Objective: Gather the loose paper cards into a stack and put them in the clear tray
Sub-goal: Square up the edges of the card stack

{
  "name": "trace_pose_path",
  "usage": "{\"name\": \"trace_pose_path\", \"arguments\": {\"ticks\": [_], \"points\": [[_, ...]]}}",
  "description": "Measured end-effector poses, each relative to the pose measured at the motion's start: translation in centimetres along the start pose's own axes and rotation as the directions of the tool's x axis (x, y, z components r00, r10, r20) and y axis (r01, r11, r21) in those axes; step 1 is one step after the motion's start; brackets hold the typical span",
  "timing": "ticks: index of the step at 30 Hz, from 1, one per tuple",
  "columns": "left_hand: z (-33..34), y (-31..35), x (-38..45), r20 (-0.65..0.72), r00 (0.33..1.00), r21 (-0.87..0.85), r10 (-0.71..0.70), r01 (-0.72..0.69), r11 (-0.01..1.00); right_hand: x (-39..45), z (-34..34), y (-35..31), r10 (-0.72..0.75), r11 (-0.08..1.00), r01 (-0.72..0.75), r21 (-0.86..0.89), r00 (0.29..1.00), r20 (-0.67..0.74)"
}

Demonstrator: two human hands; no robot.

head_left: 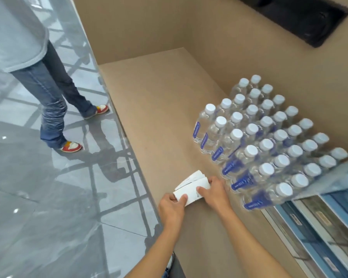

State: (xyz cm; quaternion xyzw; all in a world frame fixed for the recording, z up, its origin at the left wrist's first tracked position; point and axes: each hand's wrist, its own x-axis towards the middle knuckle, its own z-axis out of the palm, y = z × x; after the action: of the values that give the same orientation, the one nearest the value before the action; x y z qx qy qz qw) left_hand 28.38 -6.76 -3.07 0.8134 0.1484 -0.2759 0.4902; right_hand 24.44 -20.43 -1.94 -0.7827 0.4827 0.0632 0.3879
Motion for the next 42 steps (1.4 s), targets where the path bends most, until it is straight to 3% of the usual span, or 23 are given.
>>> {"name": "trace_pose_path", "arguments": {"ticks": [6, 10, 16, 23, 27, 30, 37, 42], "points": [[1.0, 1.4, 1.7, -0.042, 0.998, 0.028, -0.045, 0.046, 0.999, 3.2, 0.1, -0.9, 0.005, 0.998, -0.001, -0.064, 0.998, 0.069], [1.5, 1.6, 2.1, -0.019, 0.996, 0.028, -0.089, 0.09, 0.996, 3.8, 0.3, -0.3, -0.007, 0.998, 0.002, 0.055, 0.997, 0.077], [1.4, 1.7, 2.8, 0.083, 0.978, -0.053, -0.192, 0.197, 0.979, 4.0, -0.1, 0.5, 0.09, 0.957, -0.128, 0.259, 0.984, 0.152], [0.3, 1.4, 2.5, 0.354, 0.918, -0.068, -0.178, 0.215, 0.974, 0.9, -1.9, 2.1, 0.15, 0.769, -0.281, 0.574, 0.952, 0.265], [0.6, 0.6, 0.6, 0.467, 0.879, -0.017, -0.095, 0.117, 0.993, -2.6, -2.7, 5.8, 0.158, 0.646, -0.29, 0.706, 0.956, 0.248], [1.2, -0.1, -1.5, 0.575, 0.817, 0.045, -0.05, 0.03, 0.999, -6.2, -3.4, 9.6, 0.22, 0.599, -0.265, 0.756, 0.962, 0.163], [5.6, -3.5, -9.2, 0.831, 0.554, 0.208, -0.053, -0.221, 0.953, -16.7, -4.3, 19.4, 0.412, 0.426, -0.202, 0.882, 0.911, 0.01], [8.4, -6.7, -15.0, 0.914, 0.399, 0.249, -0.078, -0.399, 0.882, -23.5, -5.2, 25.1, 0.499, 0.424, -0.137, 0.895, 0.861, -0.104]]}}
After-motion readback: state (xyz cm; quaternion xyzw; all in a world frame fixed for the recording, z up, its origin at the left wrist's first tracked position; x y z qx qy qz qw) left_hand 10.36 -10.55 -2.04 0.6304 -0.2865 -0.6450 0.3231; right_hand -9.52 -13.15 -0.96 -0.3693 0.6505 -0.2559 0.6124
